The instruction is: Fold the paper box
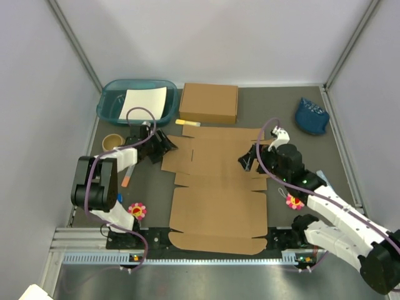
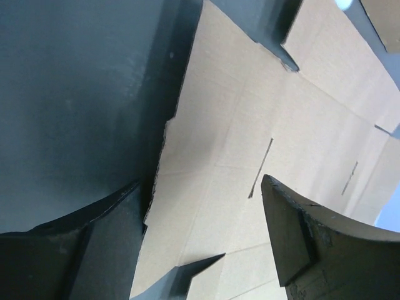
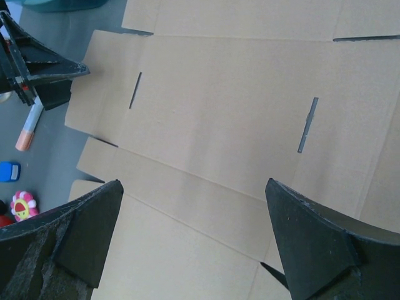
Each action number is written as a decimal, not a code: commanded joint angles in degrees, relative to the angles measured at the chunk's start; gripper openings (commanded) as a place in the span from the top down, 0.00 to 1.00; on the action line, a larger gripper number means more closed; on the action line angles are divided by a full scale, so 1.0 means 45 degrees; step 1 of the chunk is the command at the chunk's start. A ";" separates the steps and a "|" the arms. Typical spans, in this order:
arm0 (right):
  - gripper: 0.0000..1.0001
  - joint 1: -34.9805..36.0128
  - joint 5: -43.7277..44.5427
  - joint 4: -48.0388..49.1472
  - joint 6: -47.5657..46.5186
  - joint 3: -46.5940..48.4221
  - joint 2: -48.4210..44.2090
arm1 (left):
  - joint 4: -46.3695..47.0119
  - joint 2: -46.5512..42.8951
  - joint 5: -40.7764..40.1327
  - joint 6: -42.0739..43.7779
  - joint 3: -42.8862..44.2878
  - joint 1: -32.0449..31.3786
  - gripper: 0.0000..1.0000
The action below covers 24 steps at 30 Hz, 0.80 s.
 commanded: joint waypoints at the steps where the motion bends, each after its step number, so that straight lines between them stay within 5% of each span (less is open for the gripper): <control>1: 0.01 0.0063 -0.0271 0.1043 0.0259 0.0454 0.0639 | 0.0853 0.0131 0.1577 0.0061 0.0119 0.0006 0.24; 15: 0.02 0.0063 -0.0740 0.1161 0.0299 0.1216 0.1402 | 0.2354 0.0189 0.3159 0.0315 0.0099 -0.0131 0.60; 19: 0.02 0.0063 -0.0701 0.1083 0.0201 0.1255 0.1421 | 0.2669 0.0073 0.3199 0.0354 0.0041 -0.0228 0.87; 24: 0.03 0.0063 -0.0681 0.0926 0.0123 0.1411 0.1656 | 0.1230 -0.0531 0.2304 0.1465 0.0410 -0.0812 1.00</control>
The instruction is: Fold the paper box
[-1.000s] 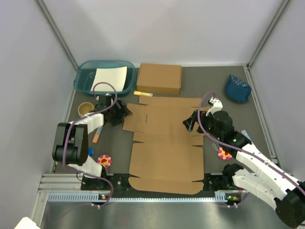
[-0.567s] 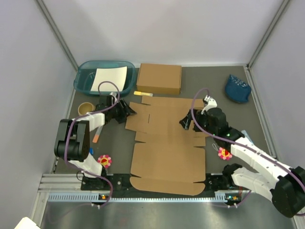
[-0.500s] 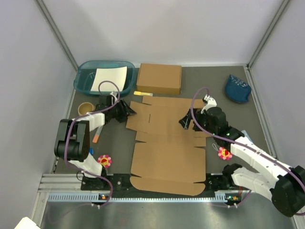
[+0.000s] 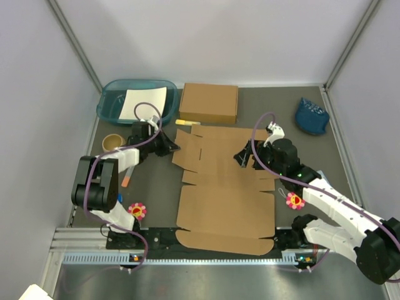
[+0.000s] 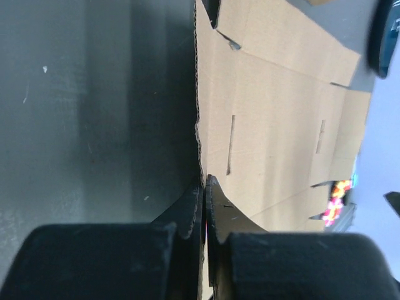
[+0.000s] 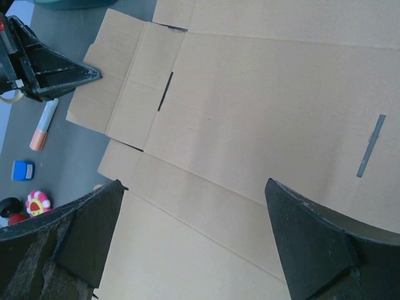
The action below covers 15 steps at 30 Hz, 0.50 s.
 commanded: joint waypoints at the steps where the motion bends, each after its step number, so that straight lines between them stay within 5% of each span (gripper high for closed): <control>1: 0.03 0.0044 -0.0089 0.0178 -0.0193 0.0809 0.0082 | -0.1845 -0.0688 -0.1159 0.1340 0.0857 -0.0639 1.00; 11: 0.03 0.0044 -0.0343 0.0217 -0.0134 0.0185 -0.0210 | -0.7010 -0.1879 -0.4013 0.3139 0.1269 -0.0894 1.00; 15: 0.03 0.0044 -0.0324 0.0178 -0.0193 -0.0089 -0.0561 | -0.8417 -0.2483 -0.5186 0.3316 0.1933 -0.0894 0.56</control>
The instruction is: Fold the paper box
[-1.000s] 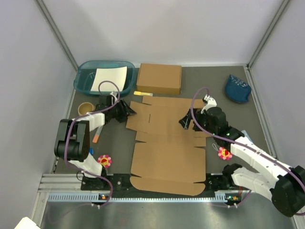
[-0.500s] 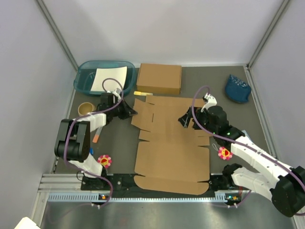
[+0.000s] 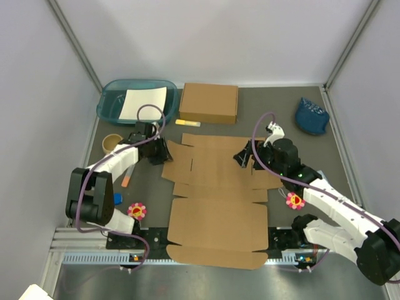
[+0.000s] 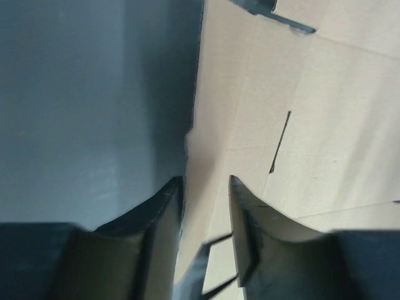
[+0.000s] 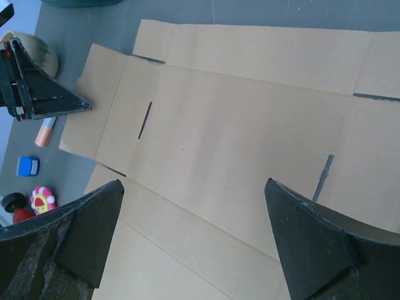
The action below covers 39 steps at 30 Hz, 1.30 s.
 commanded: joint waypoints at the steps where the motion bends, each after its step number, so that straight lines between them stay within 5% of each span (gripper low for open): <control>1: 0.03 0.0063 -0.0124 0.0154 -0.0159 -0.0162 -0.0543 | -0.2232 -0.0974 -0.1808 0.0499 0.1055 -0.0005 0.42; 6: 0.03 0.0063 -0.0183 0.0134 -0.0159 -0.0084 -0.0582 | -0.2332 -0.1639 -0.1833 -0.0087 0.2441 -0.0005 0.29; 9: 0.03 0.0044 -0.0183 0.0192 -0.0198 -0.0084 -0.0524 | -0.0150 -0.1368 -0.0331 -0.0613 0.2620 -0.0121 0.29; 16: 0.03 0.0063 -0.0125 -0.0081 -0.0296 -0.0006 -0.0699 | 0.2902 0.2869 0.2408 -0.1611 0.4142 -0.0513 0.43; 24: 0.03 0.0063 -0.0261 -0.0471 -0.0296 0.0267 -0.0953 | 0.2671 0.4531 0.1648 -0.1240 0.5489 -0.0494 0.42; 39: 0.03 0.0063 -0.0281 -0.0550 -0.0237 0.0287 -0.0738 | 0.2162 0.4727 -0.0422 -0.0791 0.5022 -0.0435 0.40</control>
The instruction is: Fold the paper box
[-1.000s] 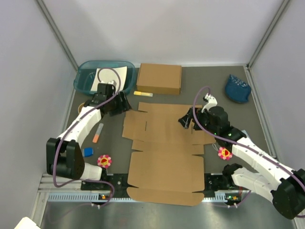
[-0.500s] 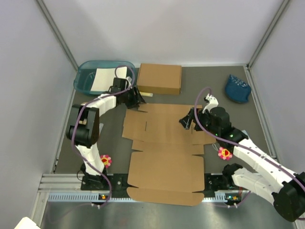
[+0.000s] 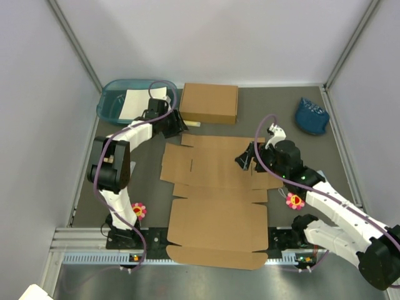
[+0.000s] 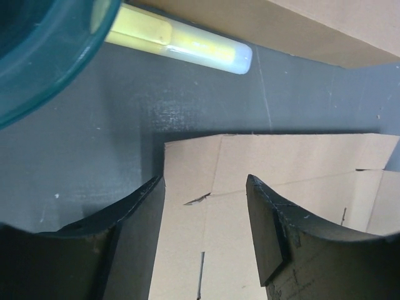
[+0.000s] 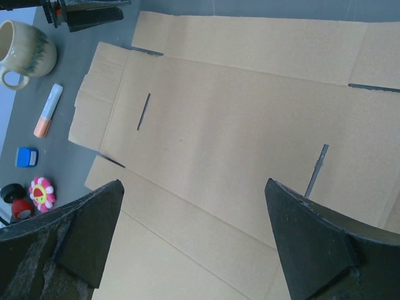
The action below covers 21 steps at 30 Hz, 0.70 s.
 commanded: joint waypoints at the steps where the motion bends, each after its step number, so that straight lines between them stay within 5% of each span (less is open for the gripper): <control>1: 0.03 0.0058 -0.0116 0.0193 -0.0087 0.0394 -0.0010 | 0.0097 0.0103 -0.1078 0.0326 -0.0059 0.0070 0.40; 14: 0.03 0.0039 0.0080 0.0115 -0.0087 0.0277 -0.0283 | 0.0468 0.1374 0.0443 0.0405 0.0078 0.0070 0.46; 21: 0.03 0.0058 0.0041 0.0115 -0.0009 0.0238 -0.0147 | 0.0860 0.1081 0.0913 0.0910 -0.0215 -0.0124 0.64</control>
